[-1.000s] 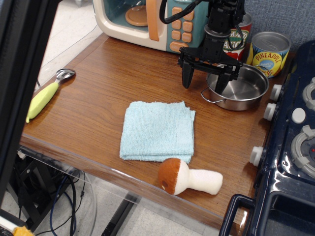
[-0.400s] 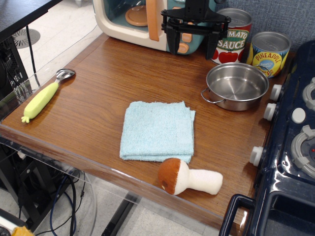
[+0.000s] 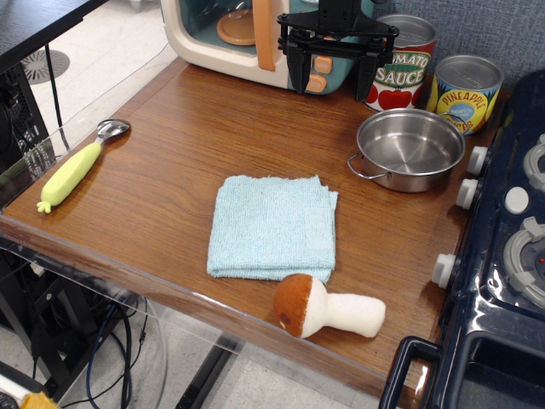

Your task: Move the pot to the top right corner

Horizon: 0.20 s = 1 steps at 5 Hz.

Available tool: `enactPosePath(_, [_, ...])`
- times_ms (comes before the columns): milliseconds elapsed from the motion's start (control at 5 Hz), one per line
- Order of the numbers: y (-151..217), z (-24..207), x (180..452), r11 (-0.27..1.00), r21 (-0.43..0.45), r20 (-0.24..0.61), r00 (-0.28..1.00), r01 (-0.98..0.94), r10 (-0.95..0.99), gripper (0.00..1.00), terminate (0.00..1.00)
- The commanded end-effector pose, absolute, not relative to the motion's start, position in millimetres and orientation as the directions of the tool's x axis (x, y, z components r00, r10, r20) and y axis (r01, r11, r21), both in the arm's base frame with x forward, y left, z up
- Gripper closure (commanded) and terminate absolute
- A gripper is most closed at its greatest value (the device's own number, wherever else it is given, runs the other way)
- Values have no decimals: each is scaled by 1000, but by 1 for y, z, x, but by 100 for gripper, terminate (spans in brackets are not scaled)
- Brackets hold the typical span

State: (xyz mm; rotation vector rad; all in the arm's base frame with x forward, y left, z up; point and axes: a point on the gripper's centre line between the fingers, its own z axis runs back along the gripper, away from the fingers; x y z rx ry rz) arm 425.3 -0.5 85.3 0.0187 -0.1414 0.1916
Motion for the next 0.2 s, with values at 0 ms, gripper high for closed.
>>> enactPosePath(0, [4,116,427,981,-12,220,957,-194,191,0,100])
